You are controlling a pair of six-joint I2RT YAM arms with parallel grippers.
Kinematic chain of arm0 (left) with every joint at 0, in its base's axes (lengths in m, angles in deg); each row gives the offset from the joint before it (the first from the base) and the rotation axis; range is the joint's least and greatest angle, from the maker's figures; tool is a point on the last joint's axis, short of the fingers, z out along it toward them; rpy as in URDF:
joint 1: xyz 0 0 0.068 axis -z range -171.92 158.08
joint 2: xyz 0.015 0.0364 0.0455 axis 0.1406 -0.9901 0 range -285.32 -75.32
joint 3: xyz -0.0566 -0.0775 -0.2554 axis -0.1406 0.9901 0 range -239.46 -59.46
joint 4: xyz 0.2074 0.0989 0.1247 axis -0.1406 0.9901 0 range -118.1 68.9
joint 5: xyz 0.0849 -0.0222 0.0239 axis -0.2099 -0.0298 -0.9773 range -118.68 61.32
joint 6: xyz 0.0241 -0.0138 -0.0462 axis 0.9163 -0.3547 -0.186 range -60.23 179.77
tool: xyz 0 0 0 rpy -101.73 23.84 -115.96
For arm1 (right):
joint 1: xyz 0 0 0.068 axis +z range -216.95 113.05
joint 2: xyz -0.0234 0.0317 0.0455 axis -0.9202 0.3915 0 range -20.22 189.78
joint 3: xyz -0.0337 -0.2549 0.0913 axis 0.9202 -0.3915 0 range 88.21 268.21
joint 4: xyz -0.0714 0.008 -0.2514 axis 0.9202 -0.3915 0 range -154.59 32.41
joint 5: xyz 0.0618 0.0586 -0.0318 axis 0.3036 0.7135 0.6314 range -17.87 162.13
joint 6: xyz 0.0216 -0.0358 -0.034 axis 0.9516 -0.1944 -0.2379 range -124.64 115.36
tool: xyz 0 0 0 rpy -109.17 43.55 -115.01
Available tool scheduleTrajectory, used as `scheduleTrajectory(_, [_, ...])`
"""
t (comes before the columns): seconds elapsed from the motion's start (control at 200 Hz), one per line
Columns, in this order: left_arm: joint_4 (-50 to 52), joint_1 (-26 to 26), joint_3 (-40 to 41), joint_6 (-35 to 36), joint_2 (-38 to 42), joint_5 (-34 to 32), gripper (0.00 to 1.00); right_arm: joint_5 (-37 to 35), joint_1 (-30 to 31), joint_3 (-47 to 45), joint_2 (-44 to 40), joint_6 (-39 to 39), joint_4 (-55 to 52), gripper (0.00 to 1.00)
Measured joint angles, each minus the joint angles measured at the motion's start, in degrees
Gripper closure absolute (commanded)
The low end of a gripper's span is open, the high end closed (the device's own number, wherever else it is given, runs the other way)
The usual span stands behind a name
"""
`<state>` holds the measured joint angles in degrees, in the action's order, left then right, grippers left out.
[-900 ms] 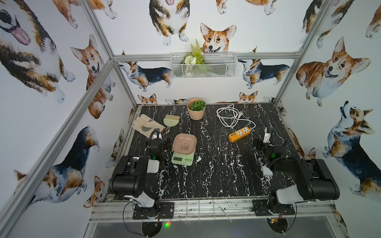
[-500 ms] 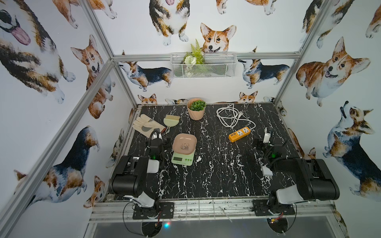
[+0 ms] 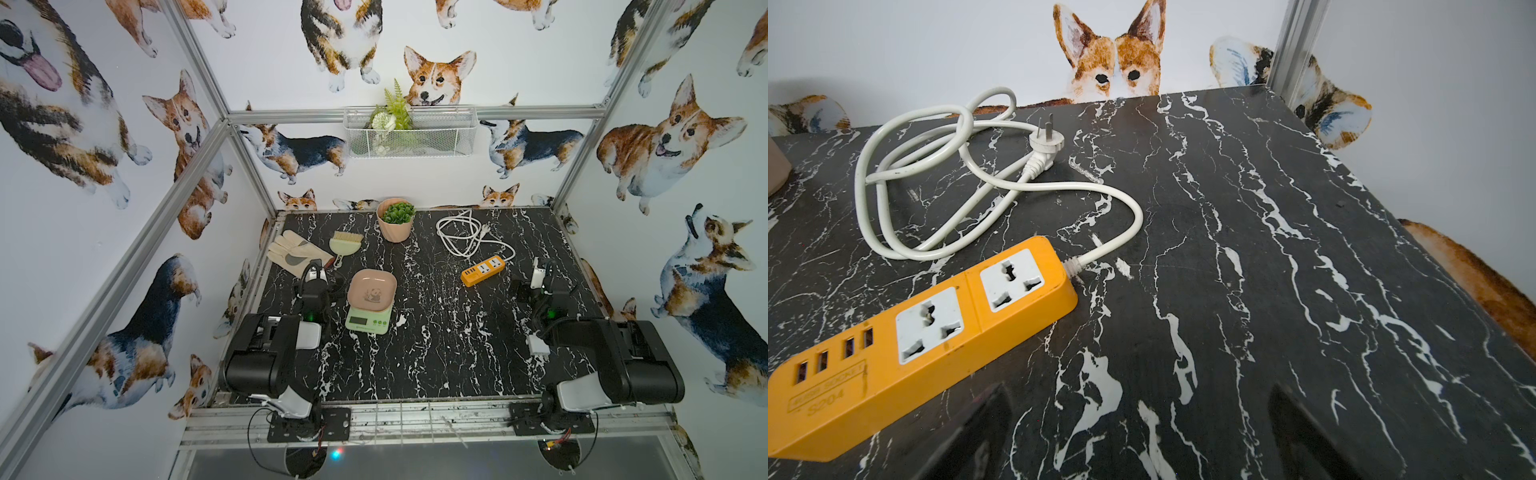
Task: Charge the electronic scale
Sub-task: Pick up the charging cable from the center of the board.
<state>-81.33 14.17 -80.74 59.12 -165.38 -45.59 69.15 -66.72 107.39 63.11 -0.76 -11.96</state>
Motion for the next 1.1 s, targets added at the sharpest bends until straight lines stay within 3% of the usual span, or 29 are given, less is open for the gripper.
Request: scheduleTrajectory(1.101, [-0.48,0.00,0.72,-0.02,0.00,-0.22,0.00,0.00,0.00,-0.11,-0.11,0.00,0.00,0.00])
